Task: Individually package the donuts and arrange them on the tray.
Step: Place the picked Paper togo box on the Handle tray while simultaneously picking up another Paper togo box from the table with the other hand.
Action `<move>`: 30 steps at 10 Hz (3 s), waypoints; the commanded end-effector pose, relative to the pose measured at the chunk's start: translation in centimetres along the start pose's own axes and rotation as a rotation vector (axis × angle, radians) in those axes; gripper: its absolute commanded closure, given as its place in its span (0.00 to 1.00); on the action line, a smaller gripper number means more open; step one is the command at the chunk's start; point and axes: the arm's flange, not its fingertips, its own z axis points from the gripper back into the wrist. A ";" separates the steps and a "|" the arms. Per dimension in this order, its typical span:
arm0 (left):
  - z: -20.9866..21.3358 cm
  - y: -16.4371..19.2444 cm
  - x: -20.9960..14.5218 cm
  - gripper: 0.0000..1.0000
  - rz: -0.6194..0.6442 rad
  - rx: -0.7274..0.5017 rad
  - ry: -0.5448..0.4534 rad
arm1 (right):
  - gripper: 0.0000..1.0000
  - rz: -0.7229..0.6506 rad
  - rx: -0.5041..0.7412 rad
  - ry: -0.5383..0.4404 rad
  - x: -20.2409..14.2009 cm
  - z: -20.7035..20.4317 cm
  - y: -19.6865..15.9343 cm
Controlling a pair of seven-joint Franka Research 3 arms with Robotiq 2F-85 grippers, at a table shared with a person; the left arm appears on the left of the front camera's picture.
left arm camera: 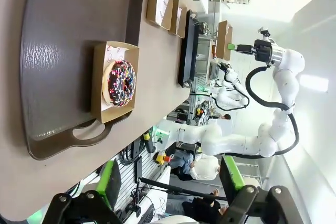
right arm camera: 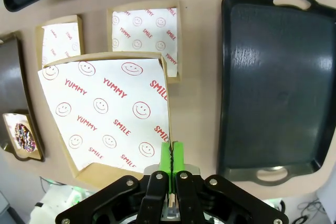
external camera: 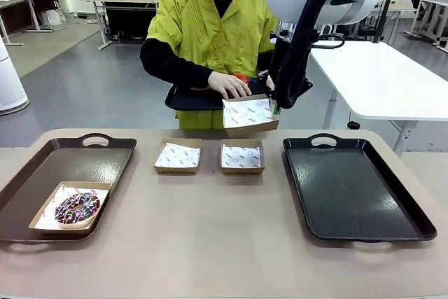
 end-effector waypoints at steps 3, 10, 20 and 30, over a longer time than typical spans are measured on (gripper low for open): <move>0.2 -0.3 -0.3 0.02 -0.005 -0.003 -0.010 | 1.00 -0.002 -0.001 -0.003 -0.1 0.2 -0.1; 0.2 -0.3 -0.3 0.02 -0.005 -0.003 -0.010 | 1.00 -0.002 -0.001 -0.003 -0.1 0.2 -0.1; -0.7 -1.3 0.8 0.01 0.011 0.051 0.017 | 0.99 0.038 -0.026 0.012 -0.6 0.0 -1.7; -20.5 -21.9 13.9 0.01 -0.089 0.697 0.087 | 0.99 -0.054 -0.068 0.004 -9.2 -4.5 -20.3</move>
